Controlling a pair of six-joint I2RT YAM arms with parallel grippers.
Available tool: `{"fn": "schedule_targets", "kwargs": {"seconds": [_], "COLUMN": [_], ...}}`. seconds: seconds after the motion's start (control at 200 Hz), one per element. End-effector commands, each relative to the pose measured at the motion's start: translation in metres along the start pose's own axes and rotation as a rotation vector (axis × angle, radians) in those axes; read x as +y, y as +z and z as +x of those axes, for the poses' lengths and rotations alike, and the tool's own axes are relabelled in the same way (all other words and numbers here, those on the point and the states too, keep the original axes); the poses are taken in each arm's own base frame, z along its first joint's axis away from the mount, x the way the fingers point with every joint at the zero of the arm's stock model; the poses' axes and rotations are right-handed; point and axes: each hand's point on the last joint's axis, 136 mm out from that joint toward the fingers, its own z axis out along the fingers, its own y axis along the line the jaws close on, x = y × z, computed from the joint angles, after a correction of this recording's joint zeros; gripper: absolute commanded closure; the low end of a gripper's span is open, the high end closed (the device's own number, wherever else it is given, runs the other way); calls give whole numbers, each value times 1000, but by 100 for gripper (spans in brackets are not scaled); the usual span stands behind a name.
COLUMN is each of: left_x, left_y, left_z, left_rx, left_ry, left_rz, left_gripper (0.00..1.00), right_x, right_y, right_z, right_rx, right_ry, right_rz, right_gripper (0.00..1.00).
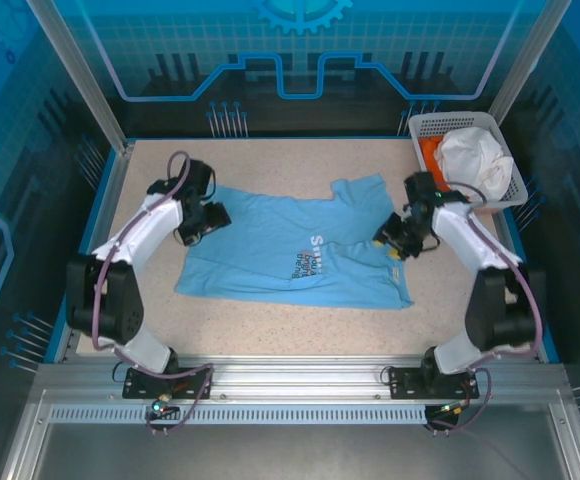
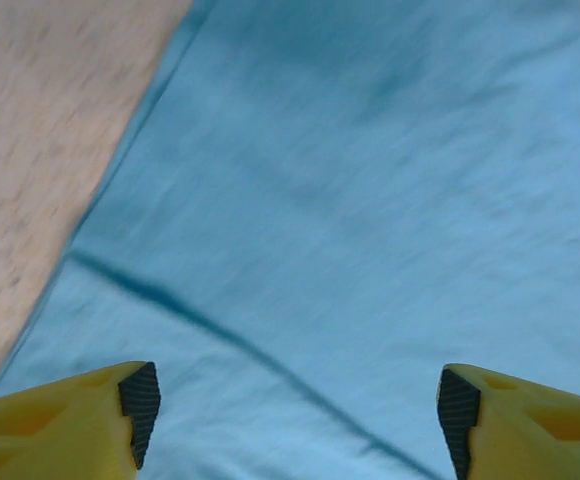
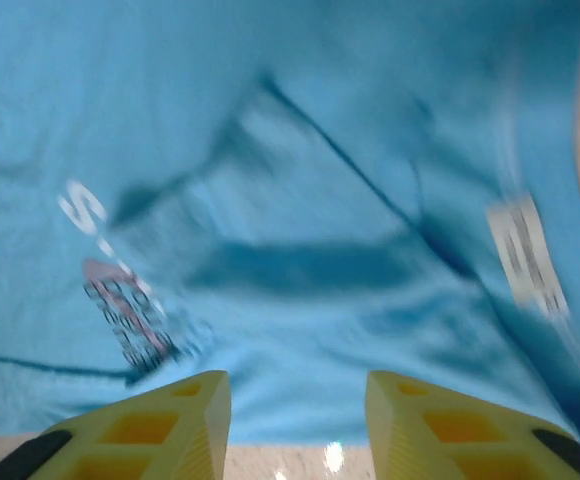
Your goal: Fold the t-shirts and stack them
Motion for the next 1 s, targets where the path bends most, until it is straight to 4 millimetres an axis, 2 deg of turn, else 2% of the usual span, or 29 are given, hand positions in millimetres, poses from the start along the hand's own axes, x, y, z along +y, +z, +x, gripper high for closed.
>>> {"fn": "schedule_targets", "kwargs": {"seconds": [0.0, 0.09, 0.205, 0.285, 0.385, 0.41, 0.42, 0.44, 0.51, 0.64, 0.79, 0.995], "left_x": [-30, -44, -51, -48, -45, -45, -45, -43, -38, -33, -33, -28], "left_y": [7, 19, 40, 60, 87, 91, 93, 97, 117, 140, 157, 168], "left_z": [-43, -78, -116, -137, -153, -157, -158, -160, -162, -163, -160, -161], "left_rx": [-30, -58, -85, -74, -41, -41, -40, -40, -18, 26, 55, 64], "left_ry": [24, 4, -11, -23, -36, -31, -29, -25, -15, -17, 11, 18], "left_rz": [44, 49, 59, 45, 56, 61, 59, 54, 40, 47, 67, 72], "left_gripper": [22, 21, 20, 20, 21, 21, 21, 21, 22, 22, 24, 29], "right_x": [24, 51, 78, 86, 92, 94, 91, 90, 89, 91, 81, 74], "right_y": [2, -3, 4, 11, 26, 26, 37, 45, 63, 84, 93, 103], "right_z": [-49, -103, -165, -198, -226, -231, -232, -236, -247, -265, -280, -282], "right_rx": [-99, -247, -392, -443, -471, -477, -460, -448, -410, -392, -422, -388], "right_ry": [-133, -206, -313, -369, -417, -417, -418, -418, -413, -434, -396, -348], "right_rz": [84, 123, 138, 179, 207, 207, 214, 214, 205, 187, 192, 147], "right_gripper": [56, 52, 48, 47, 43, 43, 43, 43, 45, 48, 47, 47]}}
